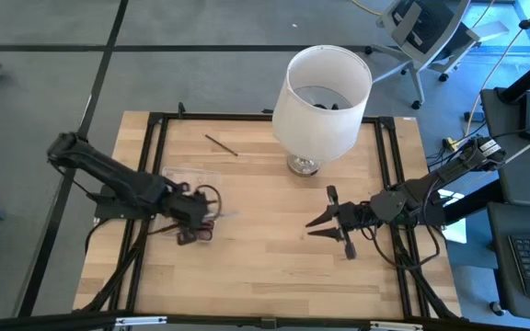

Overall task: Pick & place school supplies into a supply box
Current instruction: Put the blue pen into the transparent supply box

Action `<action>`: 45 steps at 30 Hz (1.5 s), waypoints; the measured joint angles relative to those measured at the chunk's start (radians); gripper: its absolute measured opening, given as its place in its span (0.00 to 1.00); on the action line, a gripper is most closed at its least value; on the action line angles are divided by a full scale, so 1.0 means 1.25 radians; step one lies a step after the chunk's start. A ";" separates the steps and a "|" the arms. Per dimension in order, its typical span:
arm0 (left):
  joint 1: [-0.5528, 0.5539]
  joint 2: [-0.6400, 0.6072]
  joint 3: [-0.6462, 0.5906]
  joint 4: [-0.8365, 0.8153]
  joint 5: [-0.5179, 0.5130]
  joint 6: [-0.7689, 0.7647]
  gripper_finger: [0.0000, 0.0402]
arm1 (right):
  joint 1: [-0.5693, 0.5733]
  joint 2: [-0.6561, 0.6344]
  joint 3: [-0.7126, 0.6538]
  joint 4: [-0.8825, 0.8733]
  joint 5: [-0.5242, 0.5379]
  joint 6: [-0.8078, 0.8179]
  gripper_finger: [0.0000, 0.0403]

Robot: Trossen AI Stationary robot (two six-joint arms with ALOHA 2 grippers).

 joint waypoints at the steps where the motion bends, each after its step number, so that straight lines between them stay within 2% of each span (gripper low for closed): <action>1: -0.012 -0.016 0.000 -0.026 0.001 -0.021 0.05 | 0.000 0.000 0.000 0.000 0.008 0.000 0.22; 5: -0.062 -0.050 0.000 -0.120 0.013 -0.091 0.05 | 0.000 0.000 0.000 0.000 0.047 0.000 0.22; 11: -0.096 -0.022 0.000 -0.209 0.056 -0.133 0.05 | 0.000 0.000 0.000 0.000 0.089 0.000 0.22; 15: -0.100 0.016 0.000 -0.209 0.059 -0.110 0.05 | 0.000 0.001 0.000 -0.001 0.090 0.000 0.22; 28: -0.089 0.131 -0.007 -0.169 0.048 -0.157 0.05 | 0.000 0.001 0.000 -0.001 0.089 0.003 0.22; 40: -0.089 0.127 -0.122 -0.065 0.048 -0.194 0.05 | 0.000 0.014 0.000 -0.002 0.087 0.023 0.22; 45: -0.089 0.127 -0.143 -0.055 0.052 -0.215 0.10 | 0.000 0.016 0.000 -0.001 0.087 0.040 0.22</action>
